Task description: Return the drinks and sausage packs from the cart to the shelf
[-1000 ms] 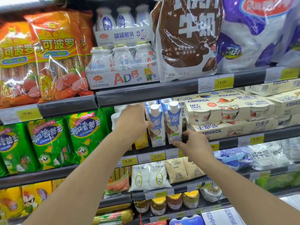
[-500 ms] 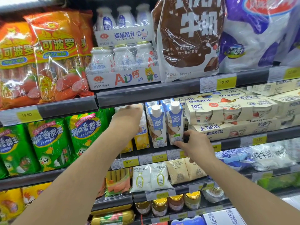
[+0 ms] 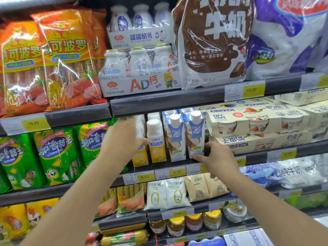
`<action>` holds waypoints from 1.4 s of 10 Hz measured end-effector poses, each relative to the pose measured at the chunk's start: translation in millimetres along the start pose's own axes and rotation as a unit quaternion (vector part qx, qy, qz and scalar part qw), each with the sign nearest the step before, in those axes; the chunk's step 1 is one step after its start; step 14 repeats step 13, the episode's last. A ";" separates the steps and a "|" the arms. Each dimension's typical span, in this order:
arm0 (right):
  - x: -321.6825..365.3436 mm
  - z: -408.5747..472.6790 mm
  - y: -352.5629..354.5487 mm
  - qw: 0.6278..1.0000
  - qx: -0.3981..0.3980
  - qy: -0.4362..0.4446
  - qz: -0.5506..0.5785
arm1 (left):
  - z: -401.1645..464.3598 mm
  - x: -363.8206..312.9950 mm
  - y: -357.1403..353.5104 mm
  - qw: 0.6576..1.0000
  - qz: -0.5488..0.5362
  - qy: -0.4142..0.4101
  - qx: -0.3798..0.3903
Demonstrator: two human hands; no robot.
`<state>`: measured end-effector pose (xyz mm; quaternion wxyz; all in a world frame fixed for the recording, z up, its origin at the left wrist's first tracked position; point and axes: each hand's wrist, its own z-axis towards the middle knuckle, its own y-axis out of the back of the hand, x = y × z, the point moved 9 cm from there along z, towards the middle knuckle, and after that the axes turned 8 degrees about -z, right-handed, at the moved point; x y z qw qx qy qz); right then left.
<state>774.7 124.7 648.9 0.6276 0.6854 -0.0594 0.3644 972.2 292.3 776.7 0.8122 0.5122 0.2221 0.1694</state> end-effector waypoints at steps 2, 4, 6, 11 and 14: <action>-0.9 0.0 -1.3 1.000 -0.005 0.000 0.000 | -15.9 48.5 -23.5 0.981 -0.167 0.093 -0.036; 1.2 -0.3 -1.1 1.000 -0.010 0.007 -0.017 | -11.9 62.1 -57.4 0.950 -0.278 0.144 0.000; 1.2 0.5 -1.4 1.000 -0.015 0.010 -0.024 | -8.3 62.9 -62.5 0.943 -0.303 0.140 0.015; 6.5 -15.2 4.5 0.997 -0.059 -0.015 -0.050 | -39.5 74.0 -68.0 0.952 -0.283 0.063 0.092; 21.0 -46.2 15.1 0.990 -0.063 0.030 -0.120 | -52.9 73.1 -57.4 0.966 -0.194 0.009 0.169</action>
